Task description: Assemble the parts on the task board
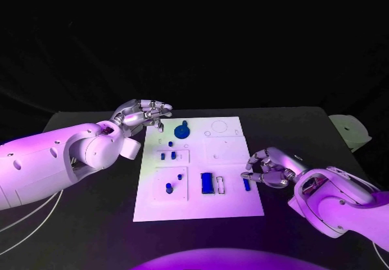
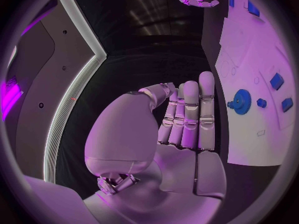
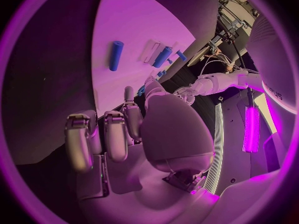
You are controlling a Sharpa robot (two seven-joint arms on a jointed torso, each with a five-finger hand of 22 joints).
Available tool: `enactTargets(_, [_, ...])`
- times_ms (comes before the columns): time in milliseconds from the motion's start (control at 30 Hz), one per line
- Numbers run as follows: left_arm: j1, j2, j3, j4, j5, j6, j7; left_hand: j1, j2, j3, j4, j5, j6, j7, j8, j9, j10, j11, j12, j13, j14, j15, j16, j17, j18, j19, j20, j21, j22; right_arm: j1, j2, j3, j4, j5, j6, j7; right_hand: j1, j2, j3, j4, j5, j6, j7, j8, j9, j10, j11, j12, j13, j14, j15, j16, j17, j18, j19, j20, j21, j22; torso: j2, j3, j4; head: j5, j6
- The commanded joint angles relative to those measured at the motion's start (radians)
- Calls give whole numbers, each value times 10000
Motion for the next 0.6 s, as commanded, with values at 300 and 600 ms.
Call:
enactTargets(300, [6, 6, -7, 32, -2, 159, 130, -43, 23, 45, 23, 57, -73, 3, 44, 12, -45, 10, 68, -13, -57, -10, 64, -12, 63, 27, 58, -68, -15, -306, 7, -26, -173, -1344, 900, -841, -4, -117, -60, 60, -150, 117, 10, -61, -39, 5, 59, -44, 502, 821, 77, 0, 1577, -68, 1046, 72, 44, 2627, 9, -13, 37, -111, 1])
enactTargets(600, [6, -34, -14, 39, -2, 141, 111, -43, 23, 45, 23, 57, -73, 3, 44, 12, -45, 10, 68, -13, -57, -10, 64, -12, 63, 27, 58, -68, -15, -439, 267, -34, -332, -1582, 975, -1444, -111, -79, -95, 78, -194, 184, 4, -80, -58, -23, 56, -103, 469, 815, 75, -10, 1557, -68, 1046, 80, 44, 2627, 27, -17, 60, -123, -29])
